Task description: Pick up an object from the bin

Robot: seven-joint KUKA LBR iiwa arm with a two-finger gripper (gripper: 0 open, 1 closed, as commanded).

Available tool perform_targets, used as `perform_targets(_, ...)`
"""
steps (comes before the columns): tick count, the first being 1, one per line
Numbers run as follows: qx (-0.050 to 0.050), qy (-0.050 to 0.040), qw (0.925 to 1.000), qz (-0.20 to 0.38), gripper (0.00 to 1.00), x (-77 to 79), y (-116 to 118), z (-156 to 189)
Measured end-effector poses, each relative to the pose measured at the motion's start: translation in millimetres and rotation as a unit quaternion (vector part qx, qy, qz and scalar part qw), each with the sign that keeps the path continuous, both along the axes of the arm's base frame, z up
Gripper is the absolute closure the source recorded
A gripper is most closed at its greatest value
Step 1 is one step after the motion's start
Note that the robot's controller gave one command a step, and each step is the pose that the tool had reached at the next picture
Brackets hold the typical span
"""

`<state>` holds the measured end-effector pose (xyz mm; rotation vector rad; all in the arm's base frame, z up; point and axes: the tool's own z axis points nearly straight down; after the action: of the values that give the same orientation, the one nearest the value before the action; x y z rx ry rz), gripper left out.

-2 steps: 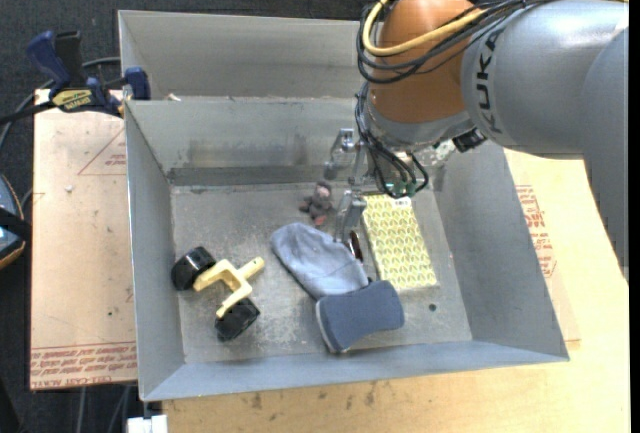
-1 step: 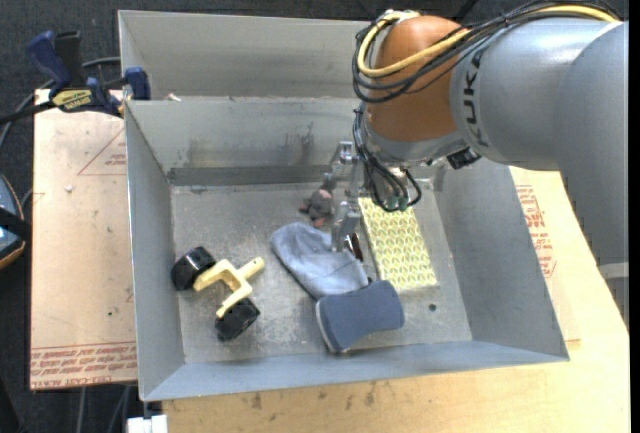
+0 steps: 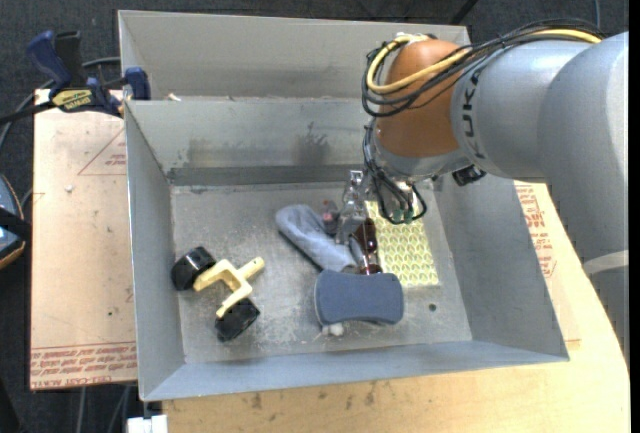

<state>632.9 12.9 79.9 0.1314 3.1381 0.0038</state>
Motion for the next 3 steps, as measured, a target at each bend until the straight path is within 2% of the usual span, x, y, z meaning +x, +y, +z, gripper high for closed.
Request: perform_targets(3, 0.0, -0.0001, 1.0, 0.0, 1.0, 0.0, -0.1, -0.1)
